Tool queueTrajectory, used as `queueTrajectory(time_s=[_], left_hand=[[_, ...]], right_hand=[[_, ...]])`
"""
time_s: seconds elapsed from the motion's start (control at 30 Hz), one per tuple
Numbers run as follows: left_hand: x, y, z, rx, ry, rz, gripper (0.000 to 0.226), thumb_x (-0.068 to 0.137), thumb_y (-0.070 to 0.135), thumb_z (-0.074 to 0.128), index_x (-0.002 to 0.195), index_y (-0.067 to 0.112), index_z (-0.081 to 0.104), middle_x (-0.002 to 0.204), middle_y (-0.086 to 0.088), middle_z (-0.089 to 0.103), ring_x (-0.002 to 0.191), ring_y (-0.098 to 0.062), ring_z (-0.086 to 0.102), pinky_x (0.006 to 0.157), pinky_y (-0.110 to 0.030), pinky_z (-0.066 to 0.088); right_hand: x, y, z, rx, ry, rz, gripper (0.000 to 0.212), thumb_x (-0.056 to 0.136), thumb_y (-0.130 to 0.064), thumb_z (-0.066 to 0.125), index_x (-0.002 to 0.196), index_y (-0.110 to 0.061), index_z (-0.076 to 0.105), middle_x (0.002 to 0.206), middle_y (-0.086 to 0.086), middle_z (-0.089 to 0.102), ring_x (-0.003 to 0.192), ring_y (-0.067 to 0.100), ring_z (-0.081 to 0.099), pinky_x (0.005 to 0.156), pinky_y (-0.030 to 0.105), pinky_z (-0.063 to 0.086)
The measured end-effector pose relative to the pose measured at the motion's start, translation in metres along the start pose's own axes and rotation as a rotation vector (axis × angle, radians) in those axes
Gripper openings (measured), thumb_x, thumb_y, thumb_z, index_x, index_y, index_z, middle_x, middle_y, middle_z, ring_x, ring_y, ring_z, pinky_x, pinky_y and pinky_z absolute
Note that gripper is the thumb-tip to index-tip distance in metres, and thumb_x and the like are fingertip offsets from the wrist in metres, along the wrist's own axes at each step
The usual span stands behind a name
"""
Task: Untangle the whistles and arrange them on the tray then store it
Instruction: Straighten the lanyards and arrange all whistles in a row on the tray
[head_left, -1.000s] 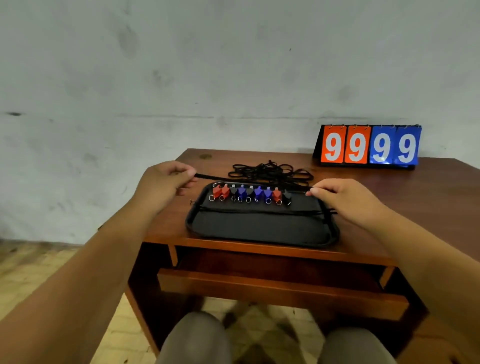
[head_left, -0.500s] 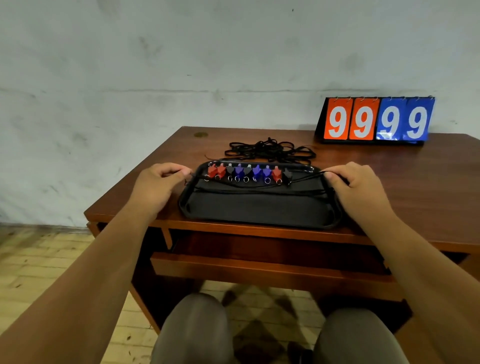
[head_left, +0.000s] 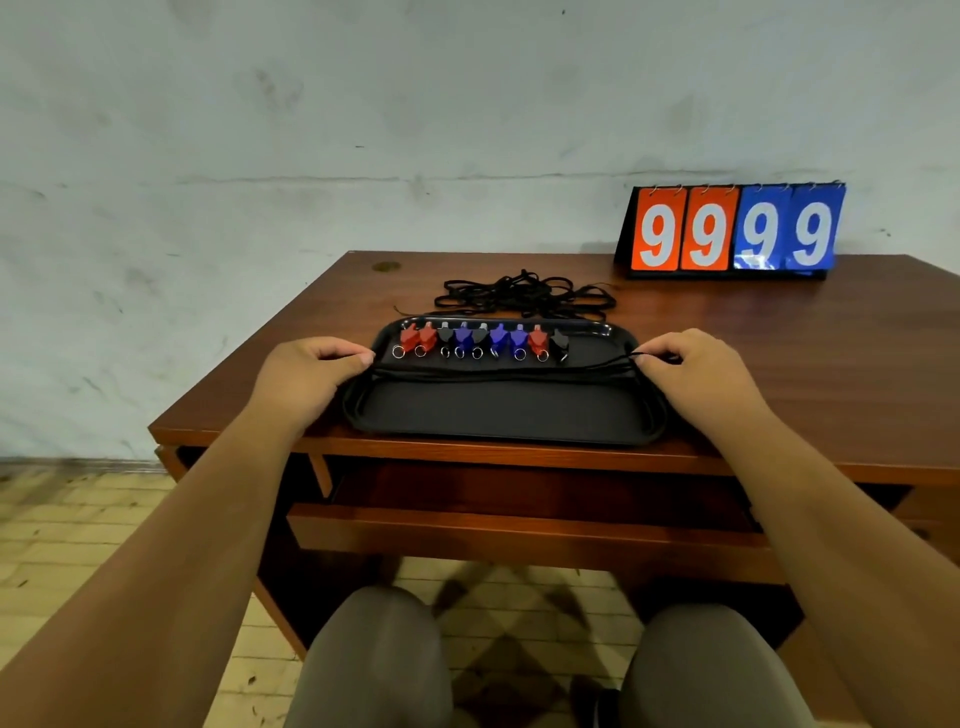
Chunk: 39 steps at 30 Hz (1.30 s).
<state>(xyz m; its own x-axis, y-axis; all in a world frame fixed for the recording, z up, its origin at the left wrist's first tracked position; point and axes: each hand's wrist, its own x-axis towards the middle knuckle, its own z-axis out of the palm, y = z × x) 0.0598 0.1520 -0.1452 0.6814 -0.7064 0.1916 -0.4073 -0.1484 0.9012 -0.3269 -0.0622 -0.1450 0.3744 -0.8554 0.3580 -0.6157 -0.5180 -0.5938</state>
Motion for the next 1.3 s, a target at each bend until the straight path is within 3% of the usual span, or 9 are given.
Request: queueTrajectory(time_s=[0.23,0.4,0.53,0.7,0.9,0.97,1.07,1.13,1.3], left_hand=[[0.004,-0.005,-0.001,0.024,0.050,-0.018,0.006,0.091,0.028,0.083,0.093,0.034,0.085,0.089,0.007,0.082,0.091,-0.018,0.078,0.092,-0.042,0.063],[0.006,-0.004,0.000,0.057,0.094,-0.015,0.006,0.095,0.033,0.079,0.096,0.032,0.084,0.094,0.009,0.081,0.096,-0.015,0.076,0.090,-0.035,0.060],[0.006,-0.005,-0.002,0.092,0.103,-0.020,0.008,0.096,0.040,0.076,0.098,0.036,0.083,0.097,0.011,0.079,0.099,-0.014,0.074,0.094,-0.037,0.059],[0.002,-0.003,-0.003,0.104,0.104,-0.018,0.014,0.096,0.047,0.073,0.101,0.037,0.081,0.097,0.012,0.079,0.100,-0.014,0.073,0.094,-0.040,0.059],[-0.004,0.006,-0.002,0.120,0.119,-0.026,0.024,0.100,0.052,0.066,0.107,0.034,0.080,0.097,0.011,0.076,0.101,-0.013,0.069,0.085,-0.034,0.051],[-0.004,0.007,-0.002,0.088,0.107,-0.048,0.027,0.100,0.053,0.063,0.109,0.034,0.080,0.098,0.012,0.077,0.103,-0.011,0.069,0.092,-0.036,0.054],[0.002,0.007,-0.005,-0.046,0.095,-0.078,0.024,0.100,0.045,0.063,0.106,0.033,0.082,0.101,0.014,0.081,0.104,-0.008,0.072,0.106,-0.040,0.054],[0.007,0.008,-0.008,-0.131,0.121,-0.102,0.020,0.098,0.037,0.066,0.100,0.031,0.084,0.101,0.011,0.082,0.100,-0.012,0.073,0.107,-0.042,0.055],[0.015,0.017,-0.001,-0.095,0.122,-0.103,0.020,0.095,0.031,0.064,0.096,0.032,0.084,0.100,0.009,0.081,0.099,-0.015,0.074,0.105,-0.050,0.057]], right_hand=[[-0.006,-0.003,-0.002,0.156,-0.006,0.047,0.014,0.103,-0.034,0.067,0.110,-0.034,0.079,0.115,-0.011,0.065,0.109,0.010,0.061,0.092,0.031,0.046],[-0.004,-0.001,0.000,0.173,0.003,0.060,0.012,0.102,-0.037,0.067,0.104,-0.038,0.079,0.113,-0.011,0.066,0.107,0.010,0.061,0.091,0.031,0.047],[-0.003,0.000,0.000,0.141,-0.007,0.053,0.013,0.102,-0.032,0.067,0.102,-0.039,0.079,0.113,-0.012,0.066,0.103,0.006,0.060,0.080,0.022,0.044],[-0.002,-0.001,-0.001,0.132,-0.017,0.076,0.013,0.102,-0.030,0.067,0.103,-0.037,0.078,0.116,-0.011,0.066,0.106,0.009,0.060,0.080,0.024,0.044],[-0.003,-0.002,-0.002,0.174,-0.008,0.105,0.012,0.102,-0.031,0.067,0.100,-0.038,0.077,0.115,-0.012,0.067,0.100,0.003,0.059,0.074,0.019,0.043],[-0.003,-0.003,-0.002,0.198,-0.005,0.113,0.012,0.103,-0.034,0.066,0.102,-0.037,0.077,0.116,-0.011,0.067,0.100,0.004,0.059,0.075,0.021,0.044],[-0.002,-0.002,-0.002,0.251,0.005,0.131,0.013,0.104,-0.037,0.064,0.102,-0.038,0.077,0.114,-0.012,0.068,0.103,0.008,0.062,0.083,0.030,0.051],[0.001,-0.003,-0.003,0.293,0.021,0.147,0.014,0.104,-0.037,0.063,0.102,-0.038,0.077,0.114,-0.013,0.071,0.107,0.011,0.064,0.090,0.036,0.054],[0.012,-0.008,-0.005,0.296,0.041,0.144,0.016,0.104,-0.036,0.061,0.102,-0.034,0.078,0.114,-0.013,0.071,0.101,0.003,0.061,0.077,0.027,0.047]])
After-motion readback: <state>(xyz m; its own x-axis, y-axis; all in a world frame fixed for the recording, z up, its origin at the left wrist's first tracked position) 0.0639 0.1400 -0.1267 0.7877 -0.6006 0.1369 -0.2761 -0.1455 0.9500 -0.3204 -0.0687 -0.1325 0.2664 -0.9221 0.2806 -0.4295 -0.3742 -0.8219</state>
